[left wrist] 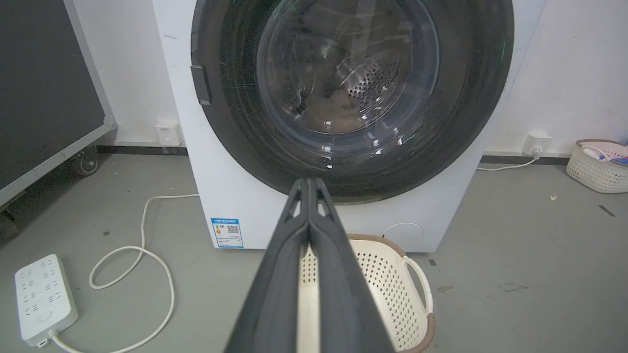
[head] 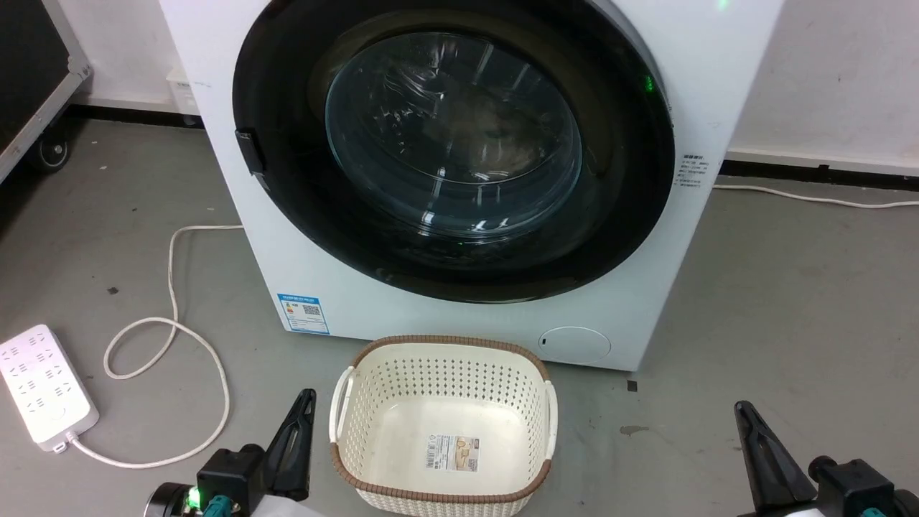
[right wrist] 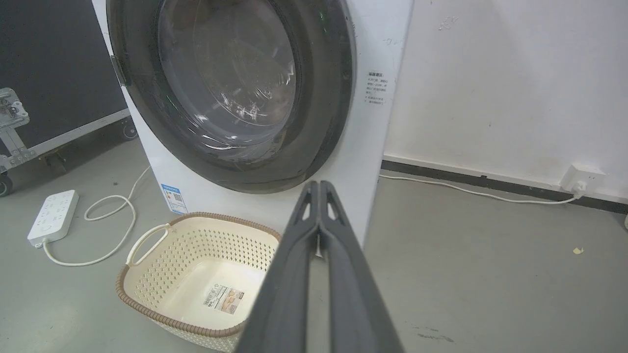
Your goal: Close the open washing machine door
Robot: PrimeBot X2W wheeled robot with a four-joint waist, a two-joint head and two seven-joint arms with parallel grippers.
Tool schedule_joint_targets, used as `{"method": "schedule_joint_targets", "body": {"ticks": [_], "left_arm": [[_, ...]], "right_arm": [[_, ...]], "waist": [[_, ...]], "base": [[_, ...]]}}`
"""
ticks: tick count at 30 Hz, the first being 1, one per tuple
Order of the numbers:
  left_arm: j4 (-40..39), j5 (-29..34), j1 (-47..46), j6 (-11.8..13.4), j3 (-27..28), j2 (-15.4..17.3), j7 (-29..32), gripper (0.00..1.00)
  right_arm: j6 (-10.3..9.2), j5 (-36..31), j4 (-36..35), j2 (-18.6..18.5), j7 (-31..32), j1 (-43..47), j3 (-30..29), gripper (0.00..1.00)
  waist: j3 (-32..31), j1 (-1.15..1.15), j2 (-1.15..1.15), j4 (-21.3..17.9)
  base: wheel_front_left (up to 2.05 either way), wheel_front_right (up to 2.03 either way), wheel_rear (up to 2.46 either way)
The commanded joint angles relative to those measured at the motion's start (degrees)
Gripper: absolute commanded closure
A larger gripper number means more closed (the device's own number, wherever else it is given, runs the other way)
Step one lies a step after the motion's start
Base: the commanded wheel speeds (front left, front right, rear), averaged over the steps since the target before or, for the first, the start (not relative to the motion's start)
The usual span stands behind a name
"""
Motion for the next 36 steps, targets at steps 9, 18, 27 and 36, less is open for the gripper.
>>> {"method": "schedule_joint_targets", "body": {"ticks": [9, 18, 27, 36], "left_arm": [[-1.2, 0.8, -0.2, 0.9, 0.4, -0.2, 1.5, 1.00], [-1.9, 1.2, -0.3, 1.4, 0.6, -0.3, 2.6, 1.00], [-2.7, 1.6, -0.4, 1.9, 0.8, -0.4, 3.6, 1.00], [-3.4, 2.0, -0.5, 2.4, 1.0, -0.5, 4.7, 1.00]], "right_arm": [[-0.01, -0.1, -0.9, 0.1, 1.5, -0.7, 0.5, 1.00], [-0.01, -0.1, -1.4, 0.1, 2.5, -1.1, 0.8, 1.00], [-0.02, -0.1, -1.9, 0.1, 3.6, -1.5, 1.1, 1.00], [-0.02, -0.2, -2.4, 0.1, 4.6, -1.9, 1.5, 1.00]], "waist": [[0.1, 0.00, 0.00, -0.3], [0.2, 0.00, 0.00, -0.6], [0.4, 0.00, 0.00, -0.8], [0.5, 0.00, 0.00, -1.1]], "base": [[0.00, 0.00, 0.00], [0.00, 0.00, 0.00], [0.00, 0.00, 0.00], [0.00, 0.00, 0.00]]}}
